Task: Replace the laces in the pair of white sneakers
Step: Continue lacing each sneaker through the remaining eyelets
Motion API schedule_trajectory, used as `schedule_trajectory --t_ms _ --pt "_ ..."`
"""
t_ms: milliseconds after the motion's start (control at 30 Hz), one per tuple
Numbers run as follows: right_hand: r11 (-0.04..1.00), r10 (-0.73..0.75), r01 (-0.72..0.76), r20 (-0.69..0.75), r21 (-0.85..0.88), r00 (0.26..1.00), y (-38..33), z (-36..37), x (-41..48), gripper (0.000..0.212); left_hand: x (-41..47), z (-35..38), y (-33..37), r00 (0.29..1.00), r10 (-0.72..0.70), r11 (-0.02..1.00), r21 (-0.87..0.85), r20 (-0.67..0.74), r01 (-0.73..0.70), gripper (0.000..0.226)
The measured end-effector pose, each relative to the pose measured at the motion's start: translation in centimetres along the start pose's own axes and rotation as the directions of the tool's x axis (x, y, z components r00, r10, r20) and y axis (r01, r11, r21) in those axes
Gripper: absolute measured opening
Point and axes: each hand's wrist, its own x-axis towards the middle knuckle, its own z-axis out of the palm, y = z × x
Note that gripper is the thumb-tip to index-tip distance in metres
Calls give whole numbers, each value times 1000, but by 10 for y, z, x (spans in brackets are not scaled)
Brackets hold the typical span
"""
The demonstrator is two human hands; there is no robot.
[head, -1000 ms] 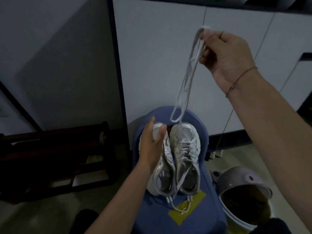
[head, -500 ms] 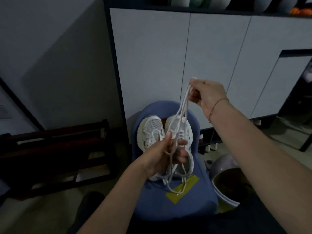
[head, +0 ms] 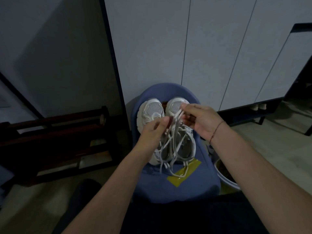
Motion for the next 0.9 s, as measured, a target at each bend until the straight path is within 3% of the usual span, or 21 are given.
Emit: schedule_trajectory --t_ms 67,167,267,333,367,400,433,467,500,567,633,700,767,900 --pt "999 21 -21 0 30 1000 8 -2 1 9 -2 8 1 989 -48 992 -112 139 64 30" --pt "995 -2 13 -120 94 993 14 -16 11 11 -2 10 -4 954 -85 991 -74 288 111 28" --pt "995 -20 48 -297 89 955 19 -44 23 12 4 0 -9 949 -158 986 -3 273 165 29" --pt "994 -28 -13 -367 -109 930 26 -63 27 17 9 -9 -11 951 -187 982 17 246 188 31" --pt "941 -45 -80 -358 -327 932 30 -70 27 23 11 -13 -13 952 -192 981 27 238 192 32" --pt "802 -50 -152 -318 -578 947 32 -74 27 32 13 -16 -15 952 -195 981 47 234 189 32" --pt "574 -78 -172 -263 -800 962 33 -74 25 40 14 -19 -16 952 -197 980 75 236 184 32" --pt "353 -141 -121 -180 -928 973 33 -70 24 43 13 -19 -16 948 -200 978 105 246 179 32" --pt "267 -233 -32 -97 -963 968 33 -63 22 36 13 -19 -17 944 -202 976 135 262 171 33" --pt "366 -323 170 47 -915 945 33 -46 15 25 12 -17 -18 934 -201 972 182 297 151 33" --pt "481 -190 289 223 -828 956 36 -30 8 27 12 -15 -19 930 -202 970 193 307 147 32" --pt "521 -32 293 324 -802 945 44 -22 4 30 13 -15 -20 929 -204 973 166 308 158 31" --pt "563 11 234 290 -793 957 47 -26 8 37 15 -19 -21 931 -208 974 154 299 168 32" --pt "787 13 -14 -7 -617 1000 46 -53 25 29 18 -30 -18 946 -230 972 97 227 213 33"
